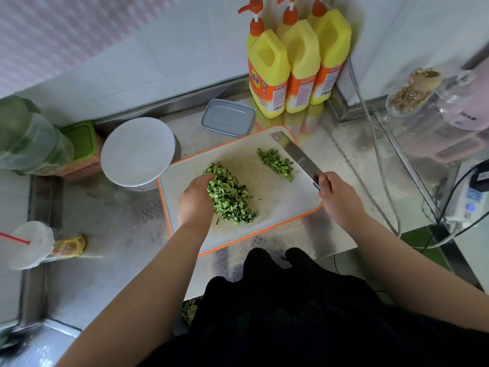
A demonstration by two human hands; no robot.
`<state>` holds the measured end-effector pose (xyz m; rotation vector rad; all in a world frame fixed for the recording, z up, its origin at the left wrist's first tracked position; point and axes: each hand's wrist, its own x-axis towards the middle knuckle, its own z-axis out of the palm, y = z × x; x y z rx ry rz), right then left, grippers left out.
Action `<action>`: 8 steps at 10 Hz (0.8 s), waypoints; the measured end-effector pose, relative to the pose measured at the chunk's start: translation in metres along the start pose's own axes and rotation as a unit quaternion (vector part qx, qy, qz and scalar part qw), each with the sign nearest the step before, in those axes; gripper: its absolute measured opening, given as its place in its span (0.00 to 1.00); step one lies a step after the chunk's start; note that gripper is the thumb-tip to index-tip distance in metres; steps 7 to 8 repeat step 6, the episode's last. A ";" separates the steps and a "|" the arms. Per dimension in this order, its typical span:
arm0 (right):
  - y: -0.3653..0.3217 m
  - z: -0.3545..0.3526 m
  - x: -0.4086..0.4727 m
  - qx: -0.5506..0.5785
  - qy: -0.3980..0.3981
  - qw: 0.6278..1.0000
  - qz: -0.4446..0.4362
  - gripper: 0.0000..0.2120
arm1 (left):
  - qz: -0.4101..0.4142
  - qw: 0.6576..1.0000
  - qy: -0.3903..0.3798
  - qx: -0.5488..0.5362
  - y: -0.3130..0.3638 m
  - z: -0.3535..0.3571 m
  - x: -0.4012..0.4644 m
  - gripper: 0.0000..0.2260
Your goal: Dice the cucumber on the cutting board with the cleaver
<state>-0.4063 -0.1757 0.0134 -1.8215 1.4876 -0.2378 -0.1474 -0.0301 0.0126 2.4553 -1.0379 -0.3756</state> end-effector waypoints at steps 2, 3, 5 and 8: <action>0.026 0.015 0.011 -0.037 0.008 0.999 0.027 0.11 | -0.001 1.000 -0.006 -0.029 0.004 -0.003 -0.005 0.27; 0.038 0.024 0.017 -0.057 0.006 0.998 0.027 0.13 | 0.017 0.999 -0.004 -0.032 0.005 -0.007 -0.002 0.19; 0.042 0.025 0.021 -0.126 -0.008 0.992 -0.001 0.14 | 0.007 0.998 -0.018 -0.057 0.005 -0.011 0.002 0.14; 0.033 0.016 0.017 -0.145 -0.018 0.989 -0.011 0.15 | -0.004 0.997 -0.026 -0.072 0.007 -0.014 0.002 0.14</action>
